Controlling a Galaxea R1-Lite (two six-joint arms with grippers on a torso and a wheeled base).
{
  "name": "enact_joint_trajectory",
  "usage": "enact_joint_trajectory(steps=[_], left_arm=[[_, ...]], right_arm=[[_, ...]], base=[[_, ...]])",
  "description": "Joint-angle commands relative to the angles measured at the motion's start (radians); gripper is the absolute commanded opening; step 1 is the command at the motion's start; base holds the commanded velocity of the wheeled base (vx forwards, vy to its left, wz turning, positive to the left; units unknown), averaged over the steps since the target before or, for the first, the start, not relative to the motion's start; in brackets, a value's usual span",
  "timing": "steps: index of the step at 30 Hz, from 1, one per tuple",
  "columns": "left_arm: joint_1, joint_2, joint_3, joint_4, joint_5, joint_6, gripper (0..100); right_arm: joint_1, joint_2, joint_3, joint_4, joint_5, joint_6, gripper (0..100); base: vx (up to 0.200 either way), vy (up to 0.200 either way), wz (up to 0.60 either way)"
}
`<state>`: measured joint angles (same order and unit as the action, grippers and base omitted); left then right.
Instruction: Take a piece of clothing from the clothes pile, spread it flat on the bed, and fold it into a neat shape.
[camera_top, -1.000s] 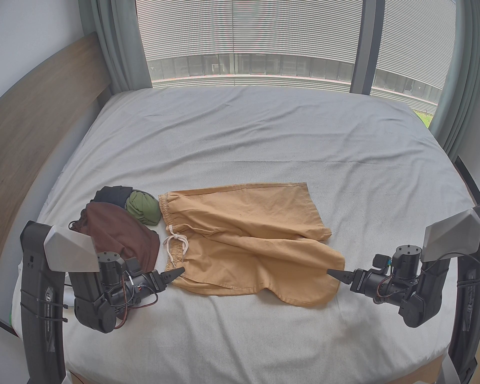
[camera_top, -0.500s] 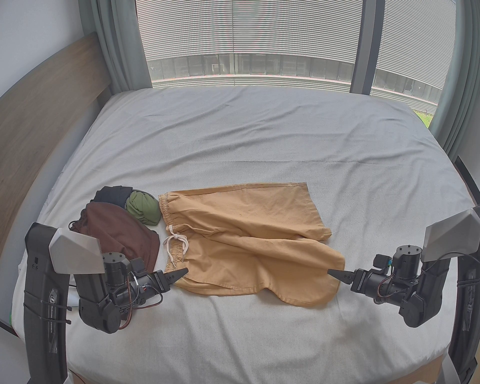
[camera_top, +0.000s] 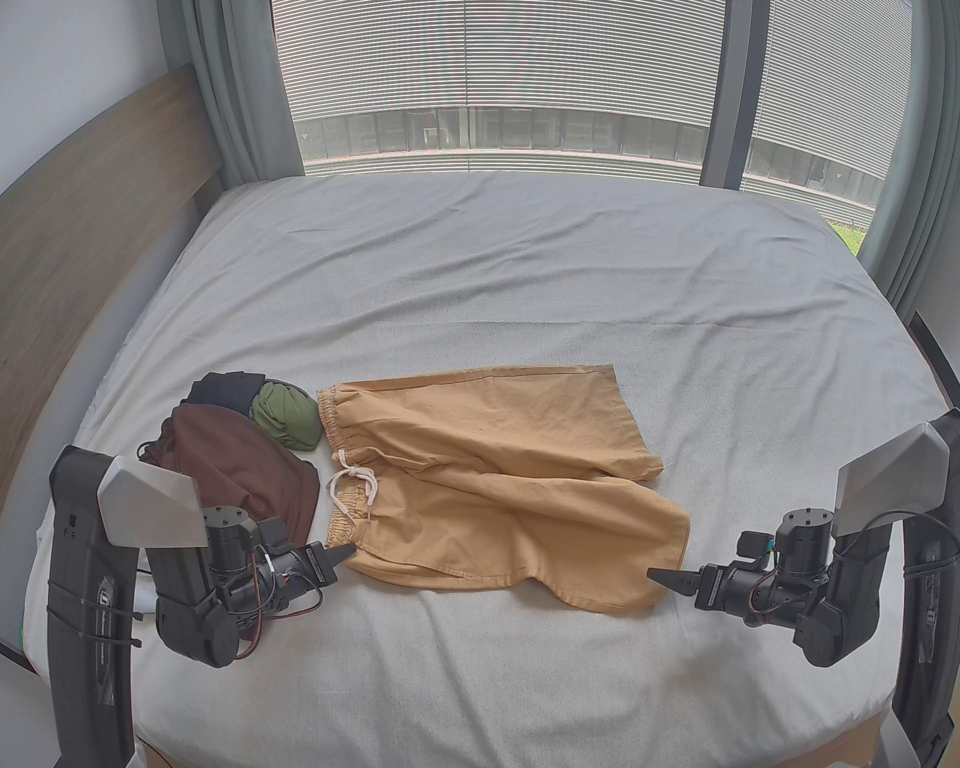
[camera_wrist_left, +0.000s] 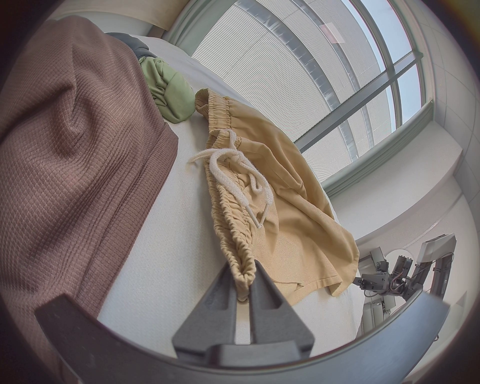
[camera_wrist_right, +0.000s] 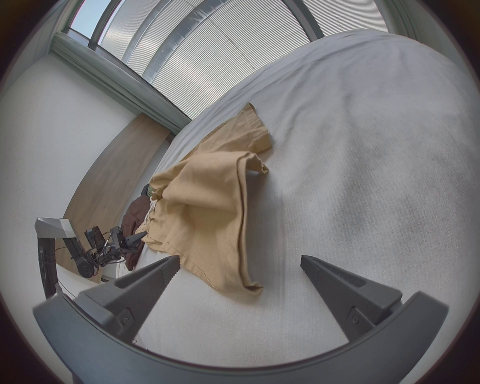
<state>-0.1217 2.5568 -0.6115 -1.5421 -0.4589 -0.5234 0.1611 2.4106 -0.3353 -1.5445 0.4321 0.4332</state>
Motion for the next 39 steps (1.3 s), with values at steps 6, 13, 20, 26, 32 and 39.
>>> enact_joint_trajectory(steps=[6,13,20,26,32,39], left_arm=[[0.001,-0.004,0.009,-0.001,0.000,0.002,0],[0.001,-0.004,0.010,-0.001,0.000,0.005,0],[-0.006,-0.004,0.012,-0.001,0.000,0.006,0],[-0.009,-0.006,0.013,-0.003,-0.001,0.008,0],[-0.009,-0.009,0.016,-0.004,-0.001,0.008,0],[-0.009,-0.009,0.015,-0.004,-0.001,0.008,0]], right_arm=[[0.015,0.028,0.019,0.000,0.004,-0.005,100],[0.052,0.071,0.010,-0.003,0.002,-0.030,100],[0.087,0.079,-0.021,-0.003,0.002,-0.033,100],[0.103,0.079,-0.056,-0.005,0.002,-0.033,100],[0.126,0.070,-0.053,-0.003,0.002,-0.031,100],[0.161,0.025,0.001,-0.002,0.014,-0.021,100]], base=[[0.000,0.000,0.00],[0.000,0.000,0.00],[0.000,0.000,0.00],[0.000,0.000,0.00],[0.000,0.000,0.00],[0.000,0.000,0.00]])
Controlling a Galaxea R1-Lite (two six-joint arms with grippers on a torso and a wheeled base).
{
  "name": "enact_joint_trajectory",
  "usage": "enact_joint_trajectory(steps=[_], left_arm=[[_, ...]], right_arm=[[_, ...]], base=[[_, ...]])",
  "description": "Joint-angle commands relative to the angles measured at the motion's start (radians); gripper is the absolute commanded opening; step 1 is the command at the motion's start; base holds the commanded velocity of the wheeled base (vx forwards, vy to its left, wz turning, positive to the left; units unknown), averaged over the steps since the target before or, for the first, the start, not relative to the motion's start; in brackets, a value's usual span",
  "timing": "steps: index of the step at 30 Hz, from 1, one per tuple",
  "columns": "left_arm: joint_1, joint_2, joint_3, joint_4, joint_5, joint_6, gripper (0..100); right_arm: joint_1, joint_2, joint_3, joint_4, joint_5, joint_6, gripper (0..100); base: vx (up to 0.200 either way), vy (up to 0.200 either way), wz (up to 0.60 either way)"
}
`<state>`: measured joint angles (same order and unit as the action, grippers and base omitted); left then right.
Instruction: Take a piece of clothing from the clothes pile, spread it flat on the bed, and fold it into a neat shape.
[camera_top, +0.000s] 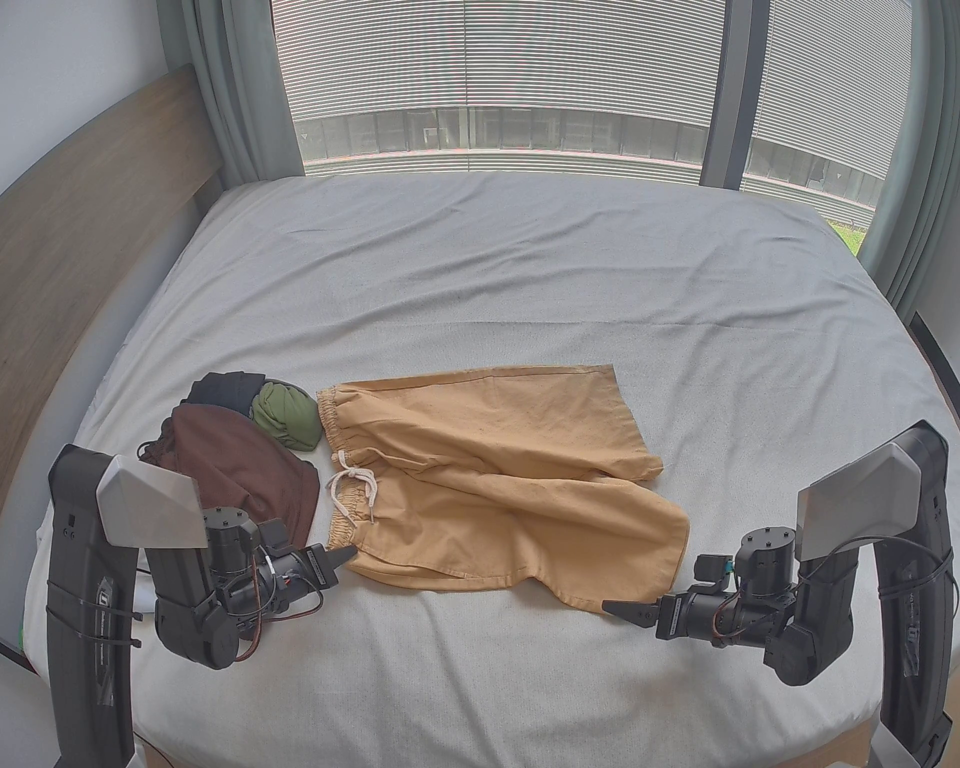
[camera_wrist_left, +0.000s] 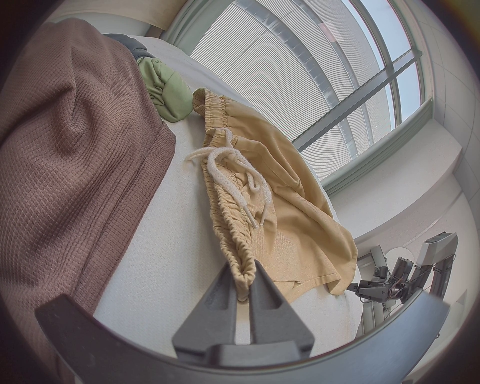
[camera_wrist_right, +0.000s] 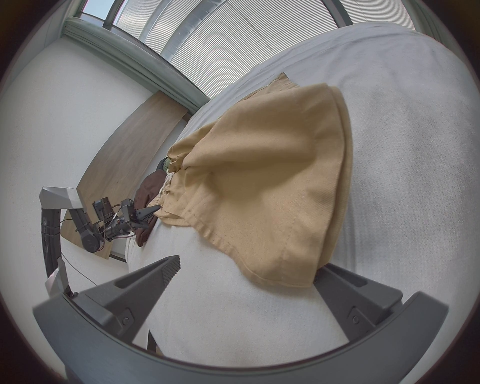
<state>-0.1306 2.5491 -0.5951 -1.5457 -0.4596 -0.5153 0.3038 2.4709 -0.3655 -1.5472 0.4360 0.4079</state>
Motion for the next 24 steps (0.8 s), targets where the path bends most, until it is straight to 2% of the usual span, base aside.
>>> enact_joint_trajectory(steps=[1,4,22,23,24], left_arm=[[0.000,-0.001,-0.002,-0.001,-0.001,0.000,0],[0.002,-0.001,-0.005,-0.001,-0.001,0.000,0],[0.003,0.002,-0.008,-0.001,-0.001,0.000,0],[0.003,0.002,-0.008,0.001,-0.001,0.000,0],[0.003,0.002,-0.008,0.001,-0.001,0.000,0]], right_arm=[[0.020,-0.039,0.040,0.001,0.021,0.005,100],[0.017,-0.043,0.054,0.001,0.040,0.005,100],[0.003,-0.036,0.069,0.001,0.040,0.005,100],[0.001,-0.036,0.069,0.001,0.040,0.003,0],[0.001,-0.036,0.069,0.001,0.040,0.003,0]], base=[[0.000,0.000,0.00],[0.000,0.000,0.00],[0.000,0.000,0.00],[0.000,0.000,0.00],[0.000,0.000,0.00]])
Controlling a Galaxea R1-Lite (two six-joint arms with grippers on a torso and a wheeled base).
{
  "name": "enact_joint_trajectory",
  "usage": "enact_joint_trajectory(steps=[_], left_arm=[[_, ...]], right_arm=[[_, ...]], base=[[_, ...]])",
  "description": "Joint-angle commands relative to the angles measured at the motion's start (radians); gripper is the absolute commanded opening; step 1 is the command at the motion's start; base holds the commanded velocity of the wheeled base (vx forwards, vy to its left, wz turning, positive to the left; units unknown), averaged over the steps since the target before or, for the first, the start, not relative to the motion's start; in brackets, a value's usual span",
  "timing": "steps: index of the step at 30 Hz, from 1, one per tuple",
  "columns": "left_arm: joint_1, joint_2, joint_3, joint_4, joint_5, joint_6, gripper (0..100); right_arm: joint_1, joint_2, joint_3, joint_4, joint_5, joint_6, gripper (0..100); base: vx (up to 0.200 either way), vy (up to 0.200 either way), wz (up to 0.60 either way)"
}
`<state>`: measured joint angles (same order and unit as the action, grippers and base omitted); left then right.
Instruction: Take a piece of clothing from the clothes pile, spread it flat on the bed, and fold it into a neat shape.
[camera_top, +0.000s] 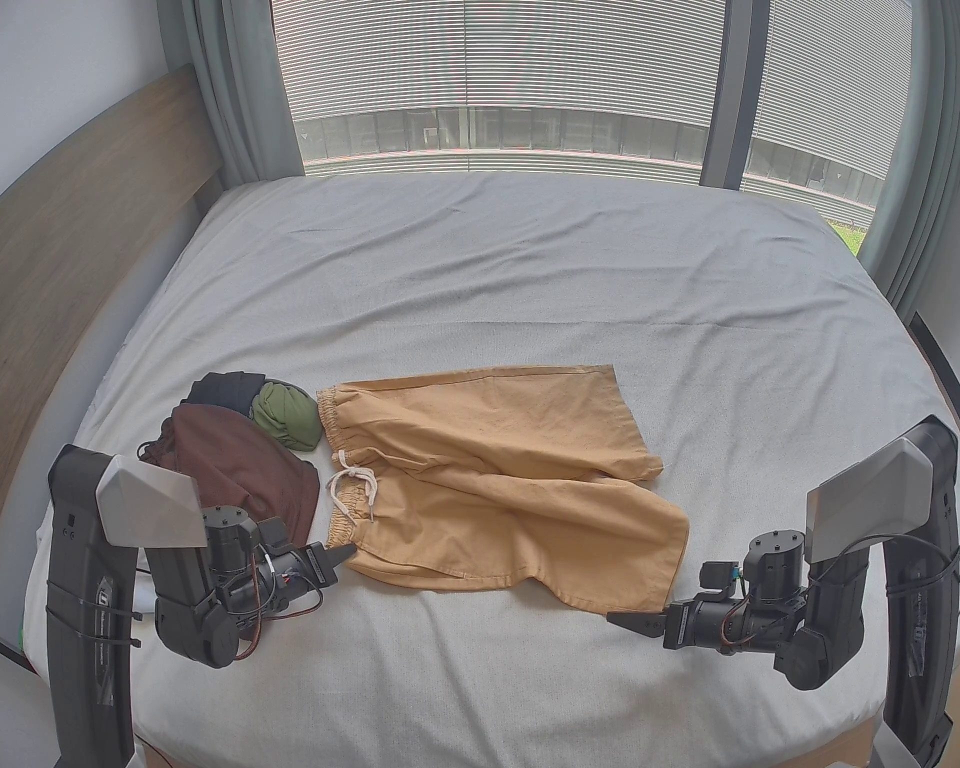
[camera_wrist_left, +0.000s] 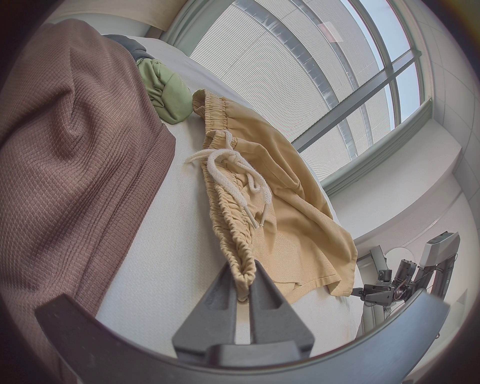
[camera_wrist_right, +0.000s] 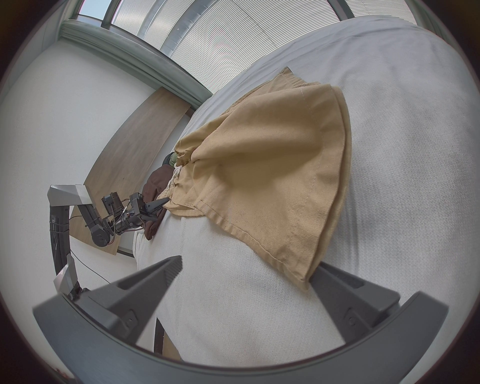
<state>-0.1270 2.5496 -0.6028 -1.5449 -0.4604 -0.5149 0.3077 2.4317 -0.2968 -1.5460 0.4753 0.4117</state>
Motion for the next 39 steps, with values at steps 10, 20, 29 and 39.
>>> enact_joint_trajectory(steps=[10,20,29,39], left_arm=[[-0.002,0.001,0.000,0.000,0.002,-0.001,0],[0.006,-0.094,0.081,0.000,-0.012,-0.010,0],[0.015,-0.252,0.281,0.000,-0.035,0.001,0],[0.014,-0.258,0.402,0.000,-0.037,0.085,0]], right_arm=[[-0.027,0.012,-0.001,0.000,0.000,-0.002,0],[-0.032,-0.025,0.050,0.001,-0.006,-0.004,0],[-0.048,-0.062,0.137,0.003,0.000,-0.011,0],[-0.048,-0.065,0.214,0.003,0.000,-0.019,0]], base=[[0.000,0.000,0.00],[0.000,0.000,0.00],[0.000,0.000,0.00],[0.000,0.000,0.00]])
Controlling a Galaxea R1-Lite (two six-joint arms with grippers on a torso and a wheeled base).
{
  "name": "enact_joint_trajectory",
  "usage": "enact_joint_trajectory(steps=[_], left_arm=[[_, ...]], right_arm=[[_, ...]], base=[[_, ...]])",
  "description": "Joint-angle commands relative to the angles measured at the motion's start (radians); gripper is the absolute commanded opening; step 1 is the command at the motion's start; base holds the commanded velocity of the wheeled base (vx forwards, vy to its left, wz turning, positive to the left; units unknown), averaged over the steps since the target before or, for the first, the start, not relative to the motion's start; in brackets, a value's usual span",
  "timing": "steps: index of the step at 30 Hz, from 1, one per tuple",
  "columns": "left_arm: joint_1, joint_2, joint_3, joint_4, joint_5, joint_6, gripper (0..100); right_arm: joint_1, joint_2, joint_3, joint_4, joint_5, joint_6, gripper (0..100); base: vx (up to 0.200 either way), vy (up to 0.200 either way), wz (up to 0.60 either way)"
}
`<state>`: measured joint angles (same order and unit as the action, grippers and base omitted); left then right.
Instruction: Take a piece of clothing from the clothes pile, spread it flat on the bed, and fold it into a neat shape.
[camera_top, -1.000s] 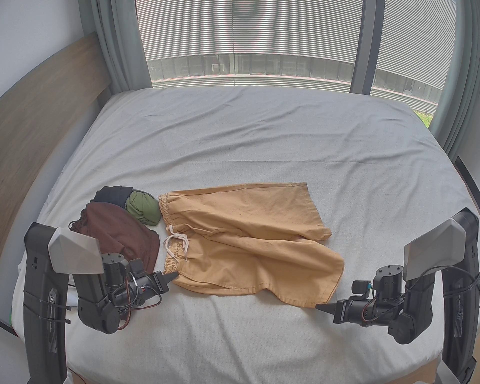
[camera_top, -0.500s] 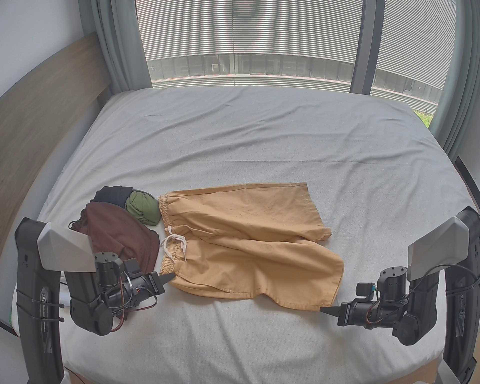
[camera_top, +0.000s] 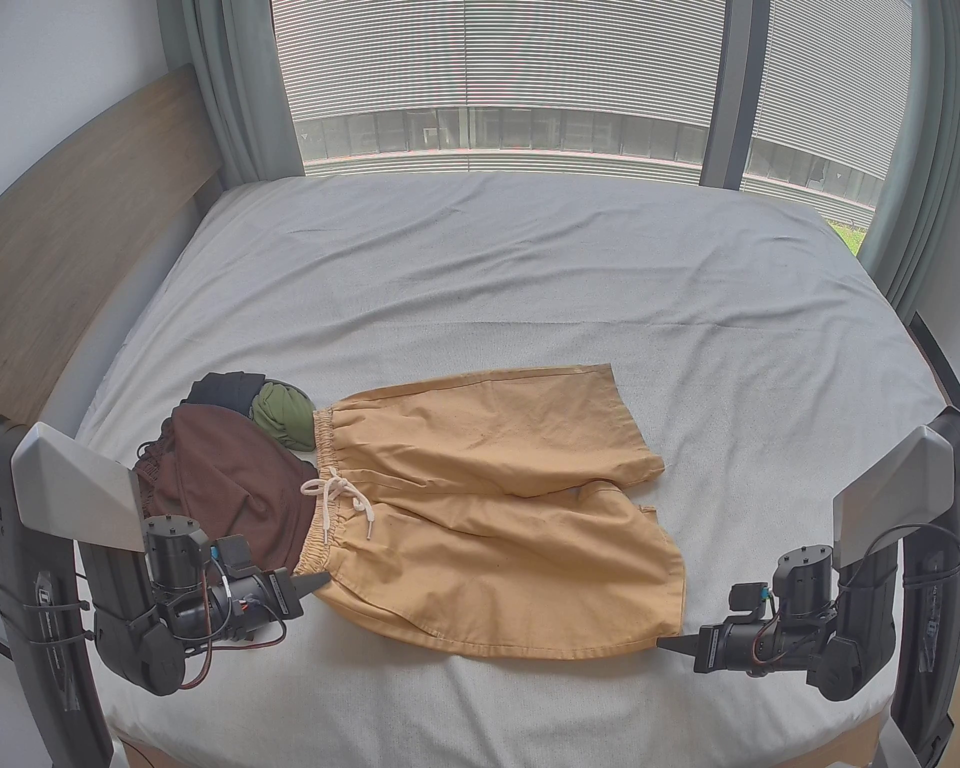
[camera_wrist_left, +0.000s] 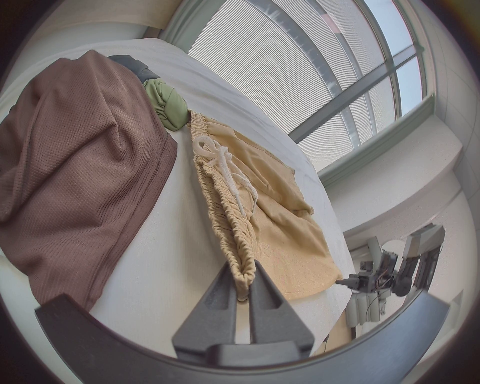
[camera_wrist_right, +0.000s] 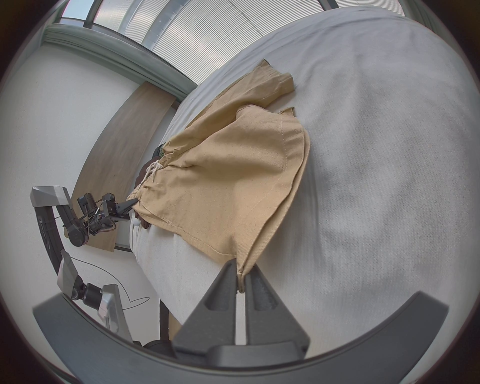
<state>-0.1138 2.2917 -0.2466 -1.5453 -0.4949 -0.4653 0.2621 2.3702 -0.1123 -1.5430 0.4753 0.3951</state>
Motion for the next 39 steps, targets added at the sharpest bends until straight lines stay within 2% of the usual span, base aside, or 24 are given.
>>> enact_joint_trajectory(steps=[1,4,14,22,30,31,34,35,38,39], left_arm=[[0.000,0.003,0.047,0.001,-0.001,0.039,0],[0.006,0.037,0.052,0.001,-0.001,0.085,0],[0.006,0.066,0.064,0.002,0.007,0.099,0],[0.006,0.109,0.086,0.001,0.002,0.177,0],[0.008,0.118,0.076,0.001,0.001,0.180,0],[0.008,0.118,0.079,0.001,0.006,0.183,100],[0.008,0.117,0.072,0.001,0.007,0.178,100],[0.008,0.114,0.066,0.001,0.007,0.175,100],[0.008,0.111,0.063,0.001,0.010,0.175,100],[0.008,0.107,0.064,0.001,0.010,0.175,100]], right_arm=[[-0.003,-0.002,0.031,0.000,0.000,-0.002,0],[-0.006,0.007,0.039,0.000,0.000,-0.004,0],[-0.018,0.055,0.037,-0.002,-0.007,-0.027,0],[-0.035,0.053,0.039,-0.002,-0.004,-0.028,0],[-0.035,0.046,0.040,-0.002,0.000,-0.033,0],[-0.035,0.044,0.039,-0.002,0.000,-0.035,0],[-0.034,0.044,0.037,-0.002,-0.006,-0.033,0],[-0.035,0.041,0.037,-0.003,-0.007,-0.033,100],[-0.058,0.015,0.028,-0.003,-0.009,-0.033,100],[-0.106,-0.037,0.008,-0.002,-0.006,-0.036,100]], base=[[0.000,0.000,0.00],[0.000,0.000,0.00],[0.000,0.000,0.00],[0.000,0.000,0.00],[0.000,0.000,0.00],[0.000,0.000,0.00],[0.000,0.000,0.00],[0.000,0.000,0.00],[0.000,0.000,0.00],[0.000,0.000,0.00]])
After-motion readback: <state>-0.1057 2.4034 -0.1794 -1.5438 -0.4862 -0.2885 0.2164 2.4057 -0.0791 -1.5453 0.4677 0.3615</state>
